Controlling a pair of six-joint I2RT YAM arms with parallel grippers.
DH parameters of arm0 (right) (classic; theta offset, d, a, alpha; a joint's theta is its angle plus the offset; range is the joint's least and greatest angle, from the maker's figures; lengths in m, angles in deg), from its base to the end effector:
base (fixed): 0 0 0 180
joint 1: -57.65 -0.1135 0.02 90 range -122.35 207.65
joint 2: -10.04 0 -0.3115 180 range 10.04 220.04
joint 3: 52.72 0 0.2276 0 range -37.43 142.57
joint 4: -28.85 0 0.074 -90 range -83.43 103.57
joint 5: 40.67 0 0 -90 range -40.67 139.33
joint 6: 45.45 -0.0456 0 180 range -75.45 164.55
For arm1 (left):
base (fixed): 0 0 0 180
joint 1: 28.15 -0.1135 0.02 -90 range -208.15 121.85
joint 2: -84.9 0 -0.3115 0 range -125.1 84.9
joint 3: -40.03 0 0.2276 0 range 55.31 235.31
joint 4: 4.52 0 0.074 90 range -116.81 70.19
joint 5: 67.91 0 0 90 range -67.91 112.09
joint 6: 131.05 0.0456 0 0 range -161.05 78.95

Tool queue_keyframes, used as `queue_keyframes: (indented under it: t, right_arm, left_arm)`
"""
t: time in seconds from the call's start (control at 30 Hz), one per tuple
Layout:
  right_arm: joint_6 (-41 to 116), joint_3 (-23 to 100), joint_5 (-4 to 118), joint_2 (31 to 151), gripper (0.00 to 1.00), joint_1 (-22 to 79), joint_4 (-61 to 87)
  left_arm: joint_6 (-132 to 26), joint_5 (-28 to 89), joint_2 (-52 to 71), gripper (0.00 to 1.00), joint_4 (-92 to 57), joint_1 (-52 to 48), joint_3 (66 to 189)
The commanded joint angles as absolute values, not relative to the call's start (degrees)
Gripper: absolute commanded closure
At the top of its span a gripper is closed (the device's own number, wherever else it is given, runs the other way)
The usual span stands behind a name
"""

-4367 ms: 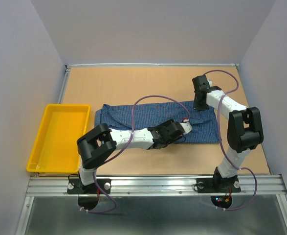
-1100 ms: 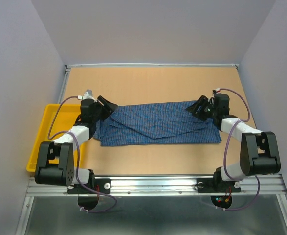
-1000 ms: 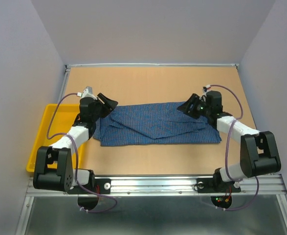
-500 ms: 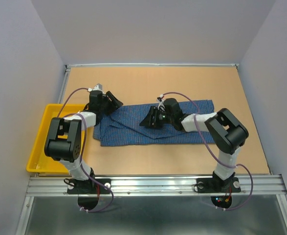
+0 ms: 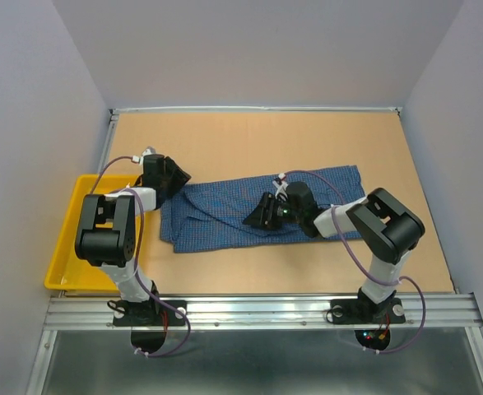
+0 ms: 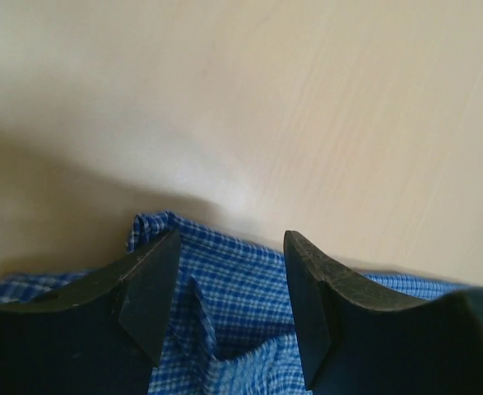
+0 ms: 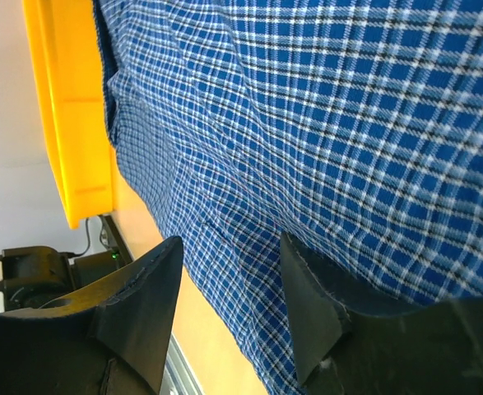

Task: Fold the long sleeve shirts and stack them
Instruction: Fold the shirt

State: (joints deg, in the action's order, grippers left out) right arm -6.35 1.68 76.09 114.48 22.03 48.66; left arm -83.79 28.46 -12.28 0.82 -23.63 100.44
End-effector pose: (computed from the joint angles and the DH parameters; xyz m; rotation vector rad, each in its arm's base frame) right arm 0.2668 0.2164 0.1829 -0.0059 2.3602 1.3260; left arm 0.3416 -0.0321 0.2241 -0.6479 2.0771 -0.5998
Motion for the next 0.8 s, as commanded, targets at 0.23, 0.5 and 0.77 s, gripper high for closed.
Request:
queue_keyframes:
  t: [0.23,0.5,0.77]
  right_arm:
    - [3.5,7.2,71.7,102.1,0.42,27.9,29.0]
    - [6.4,9.9,75.6,97.1,0.42,44.8,22.4]
    - [7.5,8.5,75.0,100.6,0.42,55.8,22.4]
  left_arm:
    - [-78.5,28.5,-7.1,0.35,-2.7,-24.3,108.8]
    - [-77.7,28.9,4.4,0.35,-6.5,-19.0,105.4]
    - [-81.1,29.6,0.8,0.35,-3.6,-16.3,97.8]
